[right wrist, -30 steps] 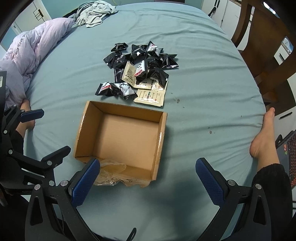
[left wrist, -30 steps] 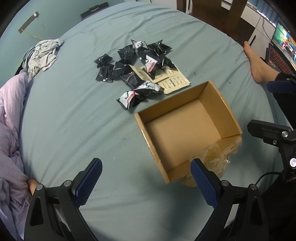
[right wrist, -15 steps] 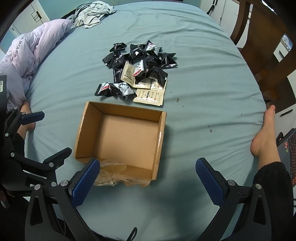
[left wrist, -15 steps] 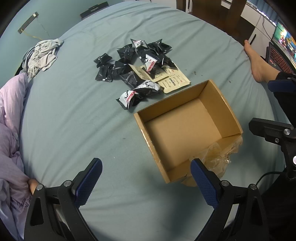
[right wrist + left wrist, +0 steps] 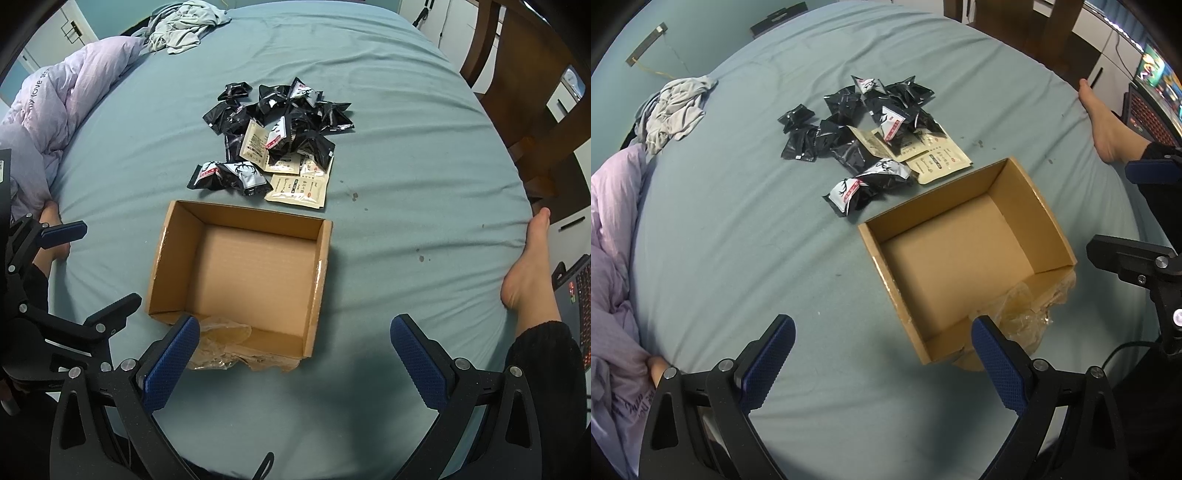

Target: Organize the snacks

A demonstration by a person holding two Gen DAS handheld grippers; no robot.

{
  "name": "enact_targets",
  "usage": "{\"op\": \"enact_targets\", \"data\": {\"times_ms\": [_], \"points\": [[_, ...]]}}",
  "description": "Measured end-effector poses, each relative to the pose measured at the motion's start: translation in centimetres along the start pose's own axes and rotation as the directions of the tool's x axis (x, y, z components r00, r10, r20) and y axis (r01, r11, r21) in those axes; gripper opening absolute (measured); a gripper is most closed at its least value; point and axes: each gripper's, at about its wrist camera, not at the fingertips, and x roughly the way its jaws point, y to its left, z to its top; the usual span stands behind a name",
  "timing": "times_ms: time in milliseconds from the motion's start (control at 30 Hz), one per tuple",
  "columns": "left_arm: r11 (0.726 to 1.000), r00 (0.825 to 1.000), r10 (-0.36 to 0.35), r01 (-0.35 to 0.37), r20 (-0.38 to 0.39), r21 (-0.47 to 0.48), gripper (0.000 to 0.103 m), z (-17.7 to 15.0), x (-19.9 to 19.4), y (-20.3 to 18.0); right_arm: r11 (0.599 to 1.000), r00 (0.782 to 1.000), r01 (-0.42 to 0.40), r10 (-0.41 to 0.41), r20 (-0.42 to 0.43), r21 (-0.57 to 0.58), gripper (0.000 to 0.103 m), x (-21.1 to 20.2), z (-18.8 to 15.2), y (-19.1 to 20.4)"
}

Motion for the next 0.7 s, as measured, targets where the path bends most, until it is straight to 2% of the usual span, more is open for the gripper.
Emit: {"op": "enact_targets", "data": {"times_ms": [367,700], "points": [[1.0,1.0,-0.002,0.002,-0.01,0.002,0.098,0.2,0.1,-0.2,1.0,1.0,0.017,-0.017,0.003,0.011,0.103,0.0,0.6,-0.3],[1.0,1.0,-0.002,0.002,-0.016,-0.011,0.098,0.2,0.2,0.1,0.995,1.0,0.005,-0.002,-0.025,0.103,0.103,0.7,2.1,-2.4]]}}
